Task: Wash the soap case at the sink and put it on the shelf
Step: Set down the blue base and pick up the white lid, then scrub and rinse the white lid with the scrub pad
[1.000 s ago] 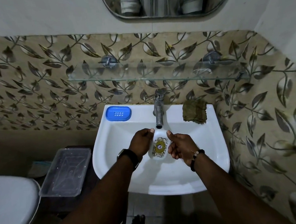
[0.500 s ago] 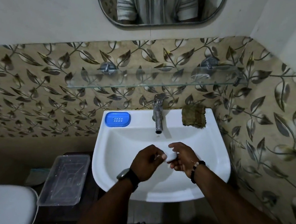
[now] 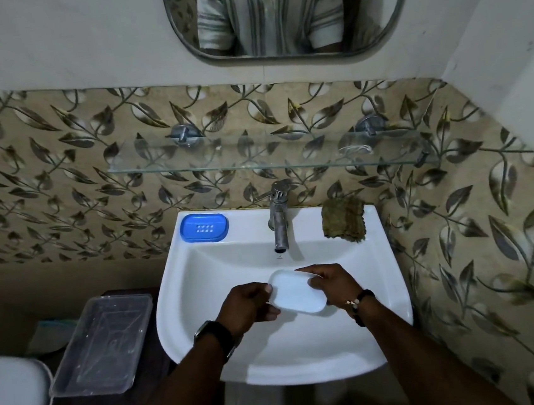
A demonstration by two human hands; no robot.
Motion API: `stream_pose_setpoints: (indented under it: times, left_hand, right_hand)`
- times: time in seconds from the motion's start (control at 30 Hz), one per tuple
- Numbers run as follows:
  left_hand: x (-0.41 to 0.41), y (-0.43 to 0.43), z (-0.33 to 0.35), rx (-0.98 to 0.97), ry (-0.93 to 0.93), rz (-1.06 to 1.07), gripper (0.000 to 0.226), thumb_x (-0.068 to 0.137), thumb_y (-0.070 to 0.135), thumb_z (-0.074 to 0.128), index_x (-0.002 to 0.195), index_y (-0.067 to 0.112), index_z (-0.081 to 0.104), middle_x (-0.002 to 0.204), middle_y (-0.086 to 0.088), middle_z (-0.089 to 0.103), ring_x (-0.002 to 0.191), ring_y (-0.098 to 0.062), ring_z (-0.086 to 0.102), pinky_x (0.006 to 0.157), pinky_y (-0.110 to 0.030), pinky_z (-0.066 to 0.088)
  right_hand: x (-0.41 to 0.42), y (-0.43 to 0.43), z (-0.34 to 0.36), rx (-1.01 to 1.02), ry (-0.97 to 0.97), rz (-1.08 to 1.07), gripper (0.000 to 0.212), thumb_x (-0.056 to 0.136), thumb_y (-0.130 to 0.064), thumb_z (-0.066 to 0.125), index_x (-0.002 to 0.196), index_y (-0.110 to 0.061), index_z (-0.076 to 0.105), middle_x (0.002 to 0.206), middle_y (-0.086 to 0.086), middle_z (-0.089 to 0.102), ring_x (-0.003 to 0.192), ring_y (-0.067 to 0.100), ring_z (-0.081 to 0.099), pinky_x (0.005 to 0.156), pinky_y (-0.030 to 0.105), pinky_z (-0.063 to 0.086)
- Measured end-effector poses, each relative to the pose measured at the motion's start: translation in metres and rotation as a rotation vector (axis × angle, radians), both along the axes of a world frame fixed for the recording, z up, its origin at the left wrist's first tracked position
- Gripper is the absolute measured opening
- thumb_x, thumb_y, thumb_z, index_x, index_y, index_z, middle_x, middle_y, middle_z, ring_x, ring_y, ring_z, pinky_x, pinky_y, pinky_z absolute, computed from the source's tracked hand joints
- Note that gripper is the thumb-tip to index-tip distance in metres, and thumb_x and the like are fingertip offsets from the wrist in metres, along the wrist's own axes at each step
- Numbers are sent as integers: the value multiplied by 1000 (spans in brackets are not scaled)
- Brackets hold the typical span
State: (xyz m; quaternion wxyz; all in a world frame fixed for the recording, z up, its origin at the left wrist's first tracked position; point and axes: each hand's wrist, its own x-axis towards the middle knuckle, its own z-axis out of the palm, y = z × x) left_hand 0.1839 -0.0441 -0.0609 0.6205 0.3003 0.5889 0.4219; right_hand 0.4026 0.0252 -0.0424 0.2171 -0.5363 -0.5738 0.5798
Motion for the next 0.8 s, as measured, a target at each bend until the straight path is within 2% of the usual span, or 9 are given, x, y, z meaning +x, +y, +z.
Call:
stream_pose_setpoints:
  times: [0.1,0.17,0.23,0.3,0.37,0.43,0.53,0.73,0.8]
  left_hand:
    - [-7,2,-2,-7,-72,46,27,96,20,66,104,-5,71,82,-19,74,74,-30,73,72,-36,62]
    - [-12,1,-2,-9,-85,66,23,97,18,66,103,-4,71,82,-16,75,75,-30,74,73,-36,63]
    - [-13,0,-1,-3,-86,77,22,97,17,66,103,-3,71,81,-14,75,77,-31,75,72,-35,63]
    - [-14,0,0,5,-94,98,25,96,17,66,106,-5,70,82,-16,74,78,-31,74,72,-35,62]
    - [-12,-1,4,21,-120,109,26,97,17,66,109,-6,69,85,-18,73,79,-31,72,74,-35,62]
    - [-8,-1,5,29,-147,92,25,97,16,64,110,-4,70,86,-16,73,80,-29,72,77,-35,62]
    - [-4,0,5,25,-194,82,22,98,16,63,108,-2,71,85,-11,73,77,-25,70,81,-38,62]
    - [2,7,8,1,-274,149,22,96,17,64,104,-2,73,93,-16,76,81,-25,73,81,-36,62]
    - [4,10,10,7,-312,184,24,97,16,63,106,-5,72,99,-19,77,88,-31,75,78,-34,62]
  right_hand:
    - [5,15,7,42,-24,57,17,95,-31,65,87,-34,79,82,-8,77,66,7,67,51,18,46]
    - [11,34,9,196,-206,16,34,94,-45,62,71,-24,75,75,-3,75,59,14,62,52,19,43]
    - [17,54,9,413,-468,-104,39,94,-44,63,69,-15,72,75,2,67,71,21,60,60,26,40]
    - [21,72,10,571,-675,-210,19,93,-29,64,94,-15,77,101,10,70,98,30,62,77,30,46]
    - [26,91,12,571,-855,-179,35,92,-24,59,125,-17,66,133,15,60,123,38,54,99,42,47]
    - [31,107,12,501,-991,-31,55,92,-26,57,145,-26,46,152,12,43,136,39,42,110,46,40]
    - [32,120,7,416,-995,85,59,97,-30,54,151,-33,34,160,10,31,141,39,35,114,47,34]
    - [36,120,-5,544,-865,56,39,95,-14,55,133,-18,62,147,9,53,135,31,48,110,40,41]
    - [36,115,-2,523,-727,-129,30,84,-5,64,112,-8,73,124,16,69,118,36,61,97,40,50]
